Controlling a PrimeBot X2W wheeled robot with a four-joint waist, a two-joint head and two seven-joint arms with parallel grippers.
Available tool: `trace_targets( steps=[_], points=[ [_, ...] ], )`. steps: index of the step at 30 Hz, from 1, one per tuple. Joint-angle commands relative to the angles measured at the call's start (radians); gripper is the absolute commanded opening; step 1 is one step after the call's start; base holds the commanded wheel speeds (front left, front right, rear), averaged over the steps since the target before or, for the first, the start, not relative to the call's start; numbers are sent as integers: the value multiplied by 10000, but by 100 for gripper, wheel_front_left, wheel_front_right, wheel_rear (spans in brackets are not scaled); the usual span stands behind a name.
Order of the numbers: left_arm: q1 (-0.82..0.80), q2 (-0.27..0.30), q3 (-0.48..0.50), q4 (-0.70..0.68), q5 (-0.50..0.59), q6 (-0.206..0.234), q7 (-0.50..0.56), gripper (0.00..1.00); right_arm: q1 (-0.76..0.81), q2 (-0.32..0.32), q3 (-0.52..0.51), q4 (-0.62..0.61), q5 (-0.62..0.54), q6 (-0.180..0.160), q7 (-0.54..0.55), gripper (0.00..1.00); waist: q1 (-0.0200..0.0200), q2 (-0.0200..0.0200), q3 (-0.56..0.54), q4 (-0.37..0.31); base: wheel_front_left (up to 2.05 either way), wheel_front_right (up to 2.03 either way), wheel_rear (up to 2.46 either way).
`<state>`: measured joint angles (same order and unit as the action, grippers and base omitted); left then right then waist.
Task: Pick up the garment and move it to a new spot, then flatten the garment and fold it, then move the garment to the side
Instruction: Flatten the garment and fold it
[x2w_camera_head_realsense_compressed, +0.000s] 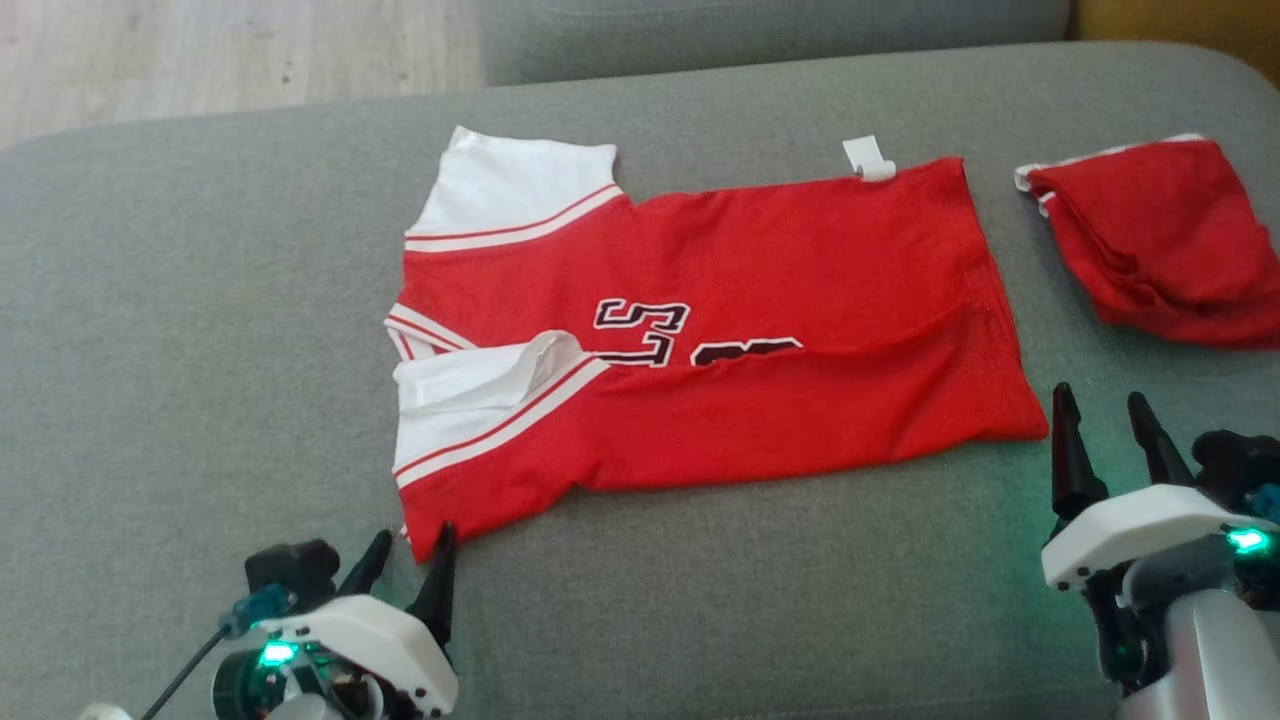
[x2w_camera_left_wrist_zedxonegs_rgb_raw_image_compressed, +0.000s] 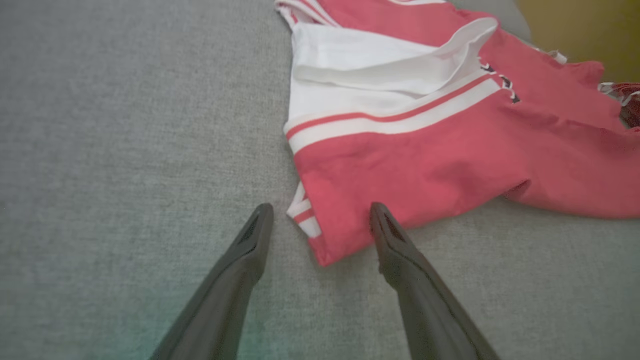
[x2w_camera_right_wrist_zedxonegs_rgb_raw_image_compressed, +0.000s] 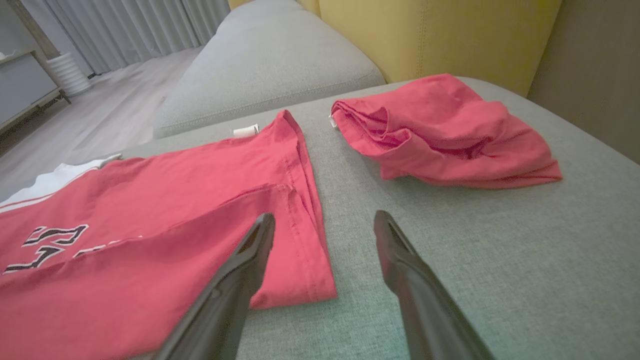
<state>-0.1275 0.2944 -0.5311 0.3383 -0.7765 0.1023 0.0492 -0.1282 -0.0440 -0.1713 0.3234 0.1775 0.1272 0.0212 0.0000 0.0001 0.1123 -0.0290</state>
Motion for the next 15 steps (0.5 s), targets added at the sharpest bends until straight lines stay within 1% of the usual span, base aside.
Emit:
trace_targets(
  steps=[1, 6, 7, 8, 9, 11, 12, 13, 14, 15],
  points=[
    [-432, 89, 412, -138, -82, -1, 21, 100, -243, -62, 275, -348, -4, 35, 80, 100, 0, -1, 121, -106, 0, 0, 0],
    [-512, -36, 388, 189, -261, -88, 145, 100, -540, -62, 372, 6, -209, 35, 251, 100, 0, -1, 293, -177, 0, 0, 0],
    [-534, -78, 408, 230, -312, -113, 128, 91, -619, -62, 360, 145, -265, 35, 268, 100, 0, -1, 317, -177, 0, 0, 0],
    [-561, -109, 416, 270, -339, -131, 110, 62, -699, -62, 349, 304, -370, 35, 297, 100, 0, -1, 340, -175, 0, 0, 0],
    [-588, -138, 415, 303, -357, -151, 93, 44, -784, -62, 322, 462, -448, 35, 307, 100, 0, -1, 362, -169, 0, 0, 0],
    [-640, -203, 430, 345, -400, -207, 14, 20, -964, -62, 260, 832, -562, 35, 338, 100, 0, -1, 401, -140, 0, 0, 0],
    [-673, -224, 429, 358, -394, -221, -34, 15, -1066, -62, 242, 1011, -588, 35, 313, 100, 0, -1, 423, -118, 0, 0, 0],
    [-706, -242, 433, 366, -384, -232, -90, 4, -1175, -62, 229, 1222, -602, 35, 316, 100, 0, -1, 441, -96, 0, 0, 0],
    [-736, -255, 438, 369, -378, -241, -137, 0, -1285, -62, 217, 1445, -645, 35, 347, 100, 0, -1, 464, -71, 0, 0, 0],
    [-761, -265, 457, 363, -374, -244, -205, 0, -1400, -62, 210, 1672, -674, 35, 371, 100, 0, -1, 477, -52, 0, 0, 0]
  ],
)
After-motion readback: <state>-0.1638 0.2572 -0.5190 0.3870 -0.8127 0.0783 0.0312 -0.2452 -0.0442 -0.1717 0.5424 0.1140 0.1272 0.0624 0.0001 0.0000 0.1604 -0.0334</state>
